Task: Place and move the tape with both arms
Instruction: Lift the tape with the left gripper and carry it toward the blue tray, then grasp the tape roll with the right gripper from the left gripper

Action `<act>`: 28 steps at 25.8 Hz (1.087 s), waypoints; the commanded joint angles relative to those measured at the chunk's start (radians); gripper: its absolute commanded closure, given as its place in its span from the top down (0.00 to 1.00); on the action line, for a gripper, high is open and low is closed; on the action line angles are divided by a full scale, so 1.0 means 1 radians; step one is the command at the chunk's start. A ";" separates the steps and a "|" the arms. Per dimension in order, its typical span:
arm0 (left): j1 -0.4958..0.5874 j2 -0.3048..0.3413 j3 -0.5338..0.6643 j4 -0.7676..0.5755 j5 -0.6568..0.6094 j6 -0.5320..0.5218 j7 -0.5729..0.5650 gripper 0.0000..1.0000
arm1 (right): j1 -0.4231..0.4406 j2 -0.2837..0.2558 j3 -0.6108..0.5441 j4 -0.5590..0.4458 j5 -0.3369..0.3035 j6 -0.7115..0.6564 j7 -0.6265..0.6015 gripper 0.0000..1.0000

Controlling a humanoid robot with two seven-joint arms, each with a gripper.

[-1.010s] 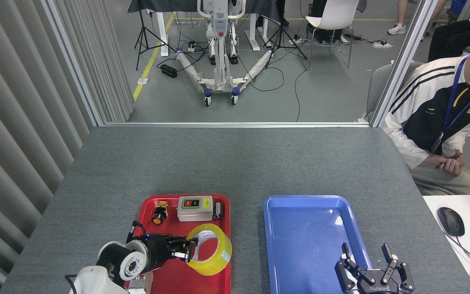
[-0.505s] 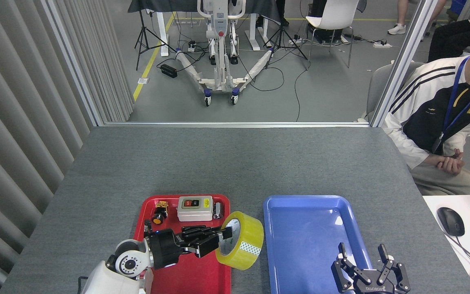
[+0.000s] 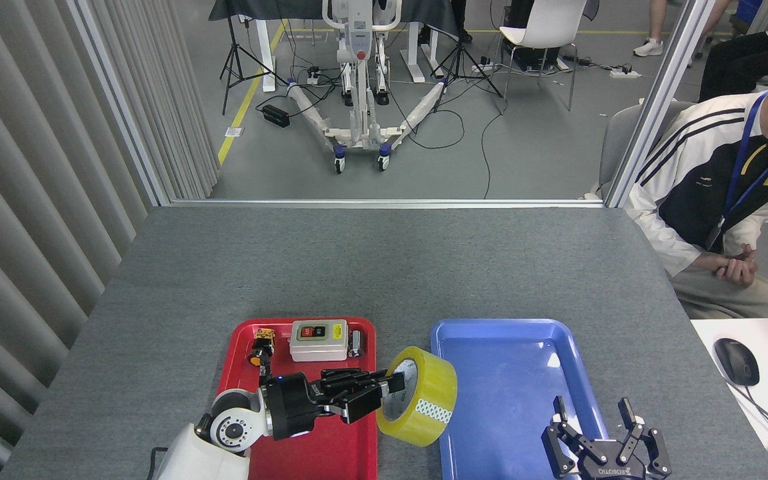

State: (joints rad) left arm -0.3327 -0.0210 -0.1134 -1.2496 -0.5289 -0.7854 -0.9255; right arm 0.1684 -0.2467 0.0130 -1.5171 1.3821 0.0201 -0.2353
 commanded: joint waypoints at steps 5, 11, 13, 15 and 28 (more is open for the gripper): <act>0.004 -0.004 -0.029 -0.013 0.012 0.000 0.001 0.00 | 0.022 -0.010 0.033 -0.015 0.003 -0.046 -0.098 1.00; 0.004 -0.002 -0.029 -0.008 0.013 0.000 0.001 0.00 | 0.065 -0.094 0.030 -0.040 0.006 -0.540 -0.315 1.00; 0.004 -0.004 -0.029 -0.008 0.015 0.000 0.001 0.00 | 0.063 -0.103 0.030 -0.040 0.006 -0.632 -0.318 1.00; 0.004 -0.004 -0.029 -0.008 0.015 0.000 0.001 0.00 | 0.056 -0.106 0.044 -0.040 0.006 -0.641 -0.318 1.00; 0.011 -0.002 -0.034 -0.025 0.021 0.000 0.001 0.00 | -0.049 -0.072 0.318 -0.031 0.075 -0.618 -0.302 0.98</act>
State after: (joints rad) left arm -0.3241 -0.0240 -0.1455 -1.2713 -0.5108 -0.7853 -0.9249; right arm 0.1335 -0.3306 0.2877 -1.5525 1.4524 -0.6224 -0.5430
